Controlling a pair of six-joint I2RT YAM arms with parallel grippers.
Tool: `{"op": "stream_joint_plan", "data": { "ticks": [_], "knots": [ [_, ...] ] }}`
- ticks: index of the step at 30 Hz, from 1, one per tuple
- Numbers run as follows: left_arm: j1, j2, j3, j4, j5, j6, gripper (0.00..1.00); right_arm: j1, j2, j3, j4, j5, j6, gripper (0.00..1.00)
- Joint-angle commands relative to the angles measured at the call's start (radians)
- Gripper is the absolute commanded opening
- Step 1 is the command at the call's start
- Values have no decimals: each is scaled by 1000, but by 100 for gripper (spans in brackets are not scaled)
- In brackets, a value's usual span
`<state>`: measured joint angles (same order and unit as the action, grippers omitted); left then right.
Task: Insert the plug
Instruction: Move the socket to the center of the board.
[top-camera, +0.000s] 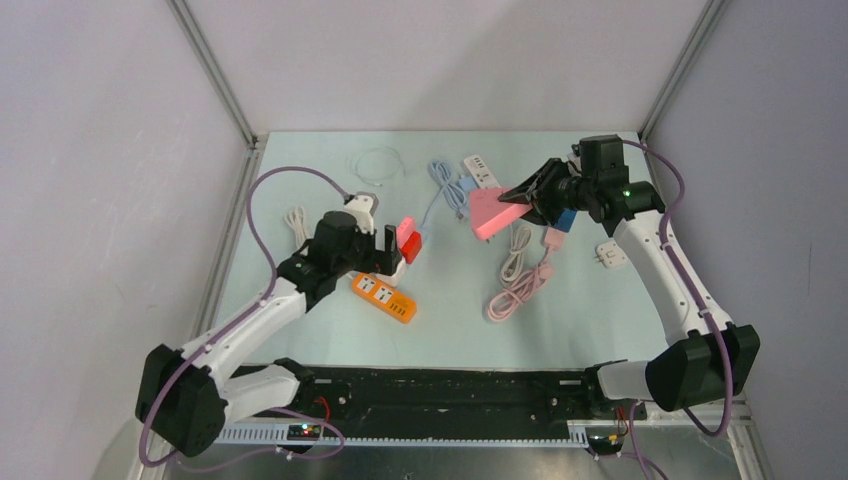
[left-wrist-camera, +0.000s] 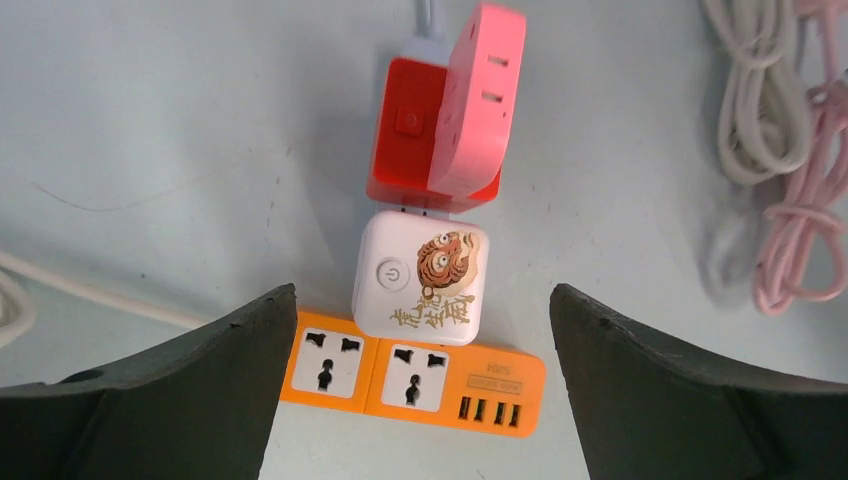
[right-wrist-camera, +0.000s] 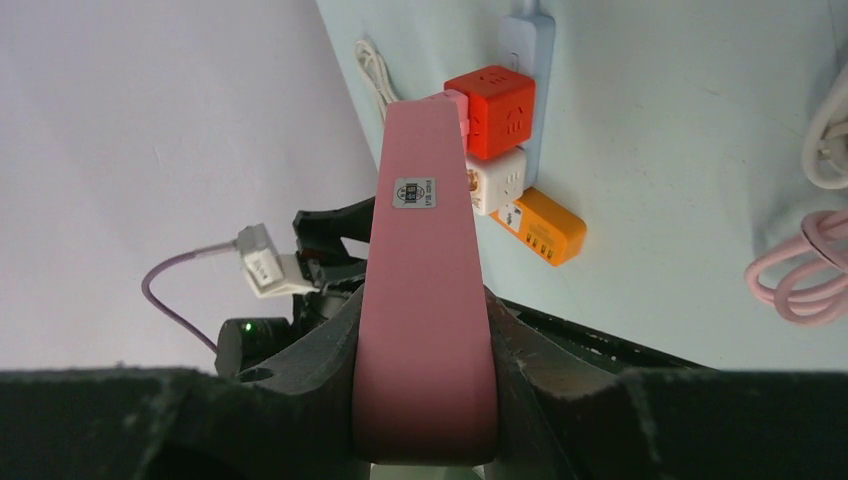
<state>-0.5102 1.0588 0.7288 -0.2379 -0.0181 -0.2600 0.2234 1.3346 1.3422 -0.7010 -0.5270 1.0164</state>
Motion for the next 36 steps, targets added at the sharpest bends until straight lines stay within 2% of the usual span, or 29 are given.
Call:
{"op": "stream_joint_plan", "data": {
  "ticks": [1,4,10,12,13,15,21,28,36],
  "knots": [
    [-12,83,19,14,63,59,100,1,-59,-8,2,20,-22,0],
    [-20,136,39,13,85,74,100,-2,-63,-12,3,22,-21,0],
    [-48,244,58,-9,-23,117,99,-25,-64,-14,18,11,-26,0],
    [-48,255,59,-10,-38,117,92,-34,-66,-13,17,11,-31,0],
    [-47,258,60,-10,-39,119,81,-40,-66,-15,17,10,-32,0],
    [-48,276,69,-16,-51,127,67,-47,-65,-22,27,-6,-32,0],
    [-48,335,105,-31,-78,180,58,-81,-60,-36,59,-42,-32,0],
    [-44,437,178,-47,-202,214,47,-107,-47,-50,74,-50,-52,0],
    [37,557,302,-41,-159,228,44,-106,-13,-69,97,-52,-77,0]
  ]
}}
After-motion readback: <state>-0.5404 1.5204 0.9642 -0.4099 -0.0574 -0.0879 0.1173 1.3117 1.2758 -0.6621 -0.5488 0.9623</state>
